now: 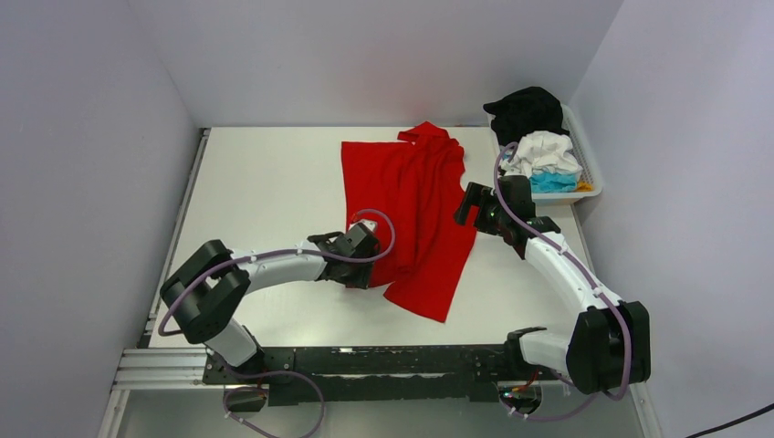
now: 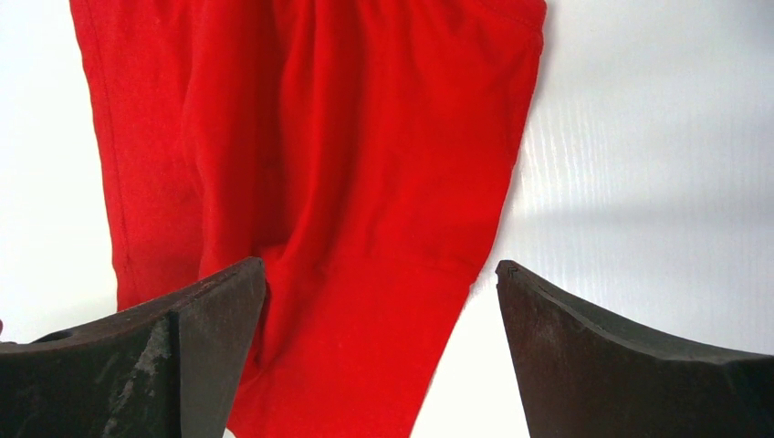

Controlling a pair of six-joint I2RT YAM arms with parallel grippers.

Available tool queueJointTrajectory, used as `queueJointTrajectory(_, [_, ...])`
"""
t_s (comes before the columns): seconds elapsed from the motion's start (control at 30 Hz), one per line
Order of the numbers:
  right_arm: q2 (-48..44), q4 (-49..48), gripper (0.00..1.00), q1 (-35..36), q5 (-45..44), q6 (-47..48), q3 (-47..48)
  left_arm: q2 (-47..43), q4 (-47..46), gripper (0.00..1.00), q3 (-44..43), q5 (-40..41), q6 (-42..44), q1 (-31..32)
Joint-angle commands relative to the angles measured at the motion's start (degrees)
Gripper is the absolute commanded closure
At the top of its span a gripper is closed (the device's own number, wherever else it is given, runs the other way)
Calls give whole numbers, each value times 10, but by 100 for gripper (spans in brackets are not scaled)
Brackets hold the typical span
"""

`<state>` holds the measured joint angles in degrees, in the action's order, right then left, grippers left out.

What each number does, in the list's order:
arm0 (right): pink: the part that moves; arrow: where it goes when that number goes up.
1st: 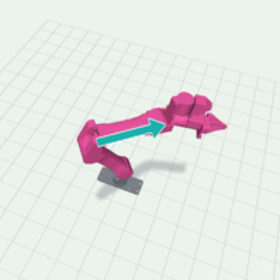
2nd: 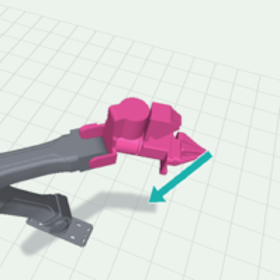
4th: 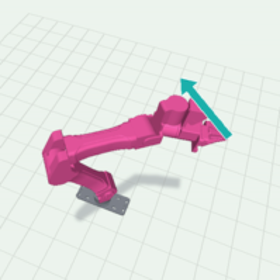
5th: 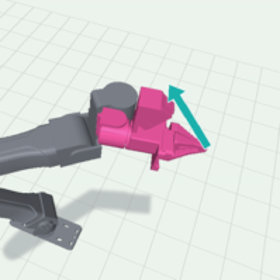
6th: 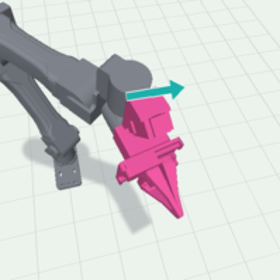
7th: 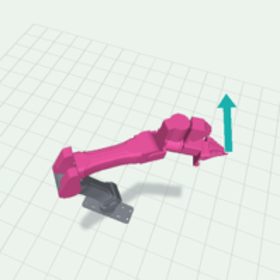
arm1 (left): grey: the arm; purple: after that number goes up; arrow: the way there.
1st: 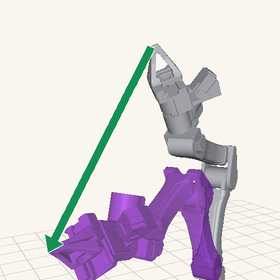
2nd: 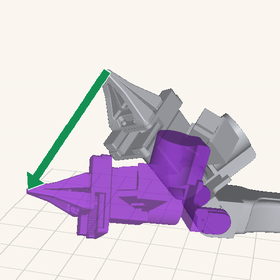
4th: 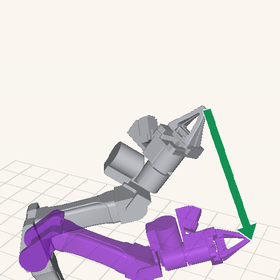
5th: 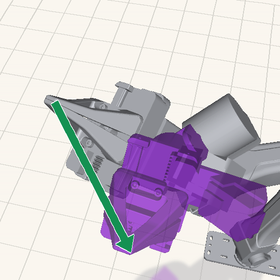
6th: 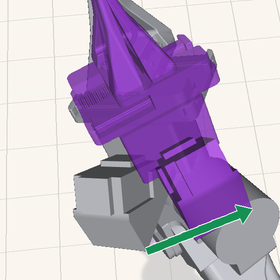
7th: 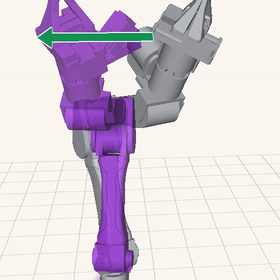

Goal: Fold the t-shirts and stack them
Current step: Flatten out the tshirt

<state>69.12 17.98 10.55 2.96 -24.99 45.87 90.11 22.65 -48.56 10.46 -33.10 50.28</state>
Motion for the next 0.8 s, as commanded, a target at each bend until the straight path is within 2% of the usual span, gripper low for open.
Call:
queueJointTrajectory(0.0, [-4, 1, 0, -2, -15, 9, 1, 35, -2, 45, -15, -4, 6, -4])
queueJointTrajectory(0.17, [-11, 2, 0, -2, -17, 9, -4, 54, 14, 57, -17, 17, -4, -3])
queueJointTrajectory(0.23, [-13, 5, 0, -2, -20, 10, -7, 64, 23, 66, -24, 27, -10, -3])
queueJointTrajectory(0.3, [-15, 14, 0, -1, -23, 12, -7, 76, 37, 81, -34, 30, -10, -3])
queueJointTrajectory(0.33, [-18, 18, 0, -1, -22, 14, -7, 79, 42, 94, -36, 36, -14, -2])
queueJointTrajectory(0.37, [-21, 24, 0, -1, -19, 16, -8, 79, 48, 100, -37, 44, -17, -2])
queueJointTrajectory(0.5, [-39, 80, 0, 29, -21, 26, -7, 51, 57, 100, -29, 70, -33, -11])
queueJointTrajectory(0.6, [-42, 119, 0, 122, -43, 25, -18, 24, 53, 100, -13, 87, -43, -20])
queueJointTrajectory(0.67, [-26, 147, 0, 179, -34, -4, -31, 11, 53, 100, -3, 93, -48, -33])
queueJointTrajectory(0.77, [-4, 205, 0, 273, -68, -57, -35, -4, 68, 100, 10, 110, -62, -46])
